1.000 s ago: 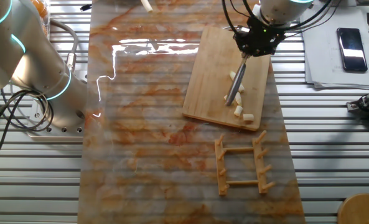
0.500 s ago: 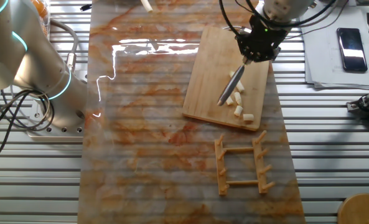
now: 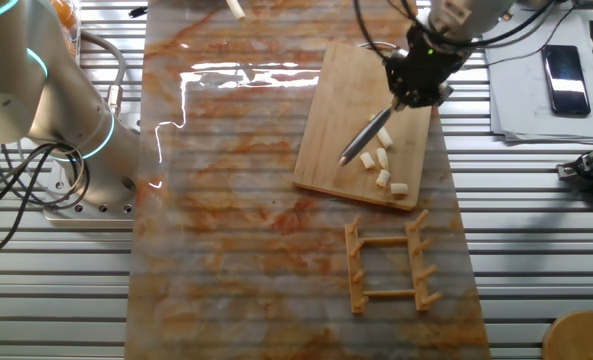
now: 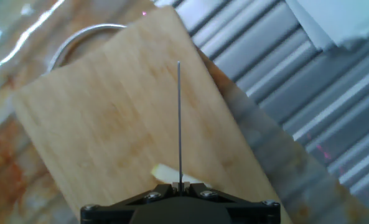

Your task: Chop the scallions

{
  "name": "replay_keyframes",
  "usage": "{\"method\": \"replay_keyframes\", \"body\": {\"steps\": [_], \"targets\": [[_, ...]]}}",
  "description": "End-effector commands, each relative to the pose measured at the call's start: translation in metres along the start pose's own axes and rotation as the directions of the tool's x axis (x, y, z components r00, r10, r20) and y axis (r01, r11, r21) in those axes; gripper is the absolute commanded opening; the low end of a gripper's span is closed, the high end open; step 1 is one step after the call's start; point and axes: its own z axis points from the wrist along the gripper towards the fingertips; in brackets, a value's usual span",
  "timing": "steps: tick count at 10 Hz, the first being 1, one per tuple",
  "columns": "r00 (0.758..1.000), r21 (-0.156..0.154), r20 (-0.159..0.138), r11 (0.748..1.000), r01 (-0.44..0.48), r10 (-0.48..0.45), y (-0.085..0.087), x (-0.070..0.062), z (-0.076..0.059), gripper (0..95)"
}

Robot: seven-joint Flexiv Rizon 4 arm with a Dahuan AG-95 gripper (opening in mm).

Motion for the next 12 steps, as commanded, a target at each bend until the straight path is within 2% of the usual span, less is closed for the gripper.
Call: {"method": "replay_keyframes", "body": {"steps": [1, 2, 4, 7, 8, 12], "targets": [[0.998, 0.041, 0.051, 0.999, -0.025, 0.023, -0.004, 0.019, 0.012, 0.0], [0.998, 0.039, 0.055, 0.999, -0.028, 0.026, -0.005, 0.024, 0.015, 0.0], [0.997, 0.033, 0.034, 0.997, -0.064, 0.063, -0.004, 0.026, 0.018, 0.0], [0.995, 0.041, 0.056, 0.995, -0.09, 0.088, 0.002, 0.02, 0.026, 0.0], [0.995, 0.053, 0.038, 0.994, -0.092, 0.09, 0.002, 0.02, 0.028, 0.0], [0.99, 0.06, 0.05, 0.99, -0.131, 0.129, 0.0, 0.021, 0.03, 0.0]]}}
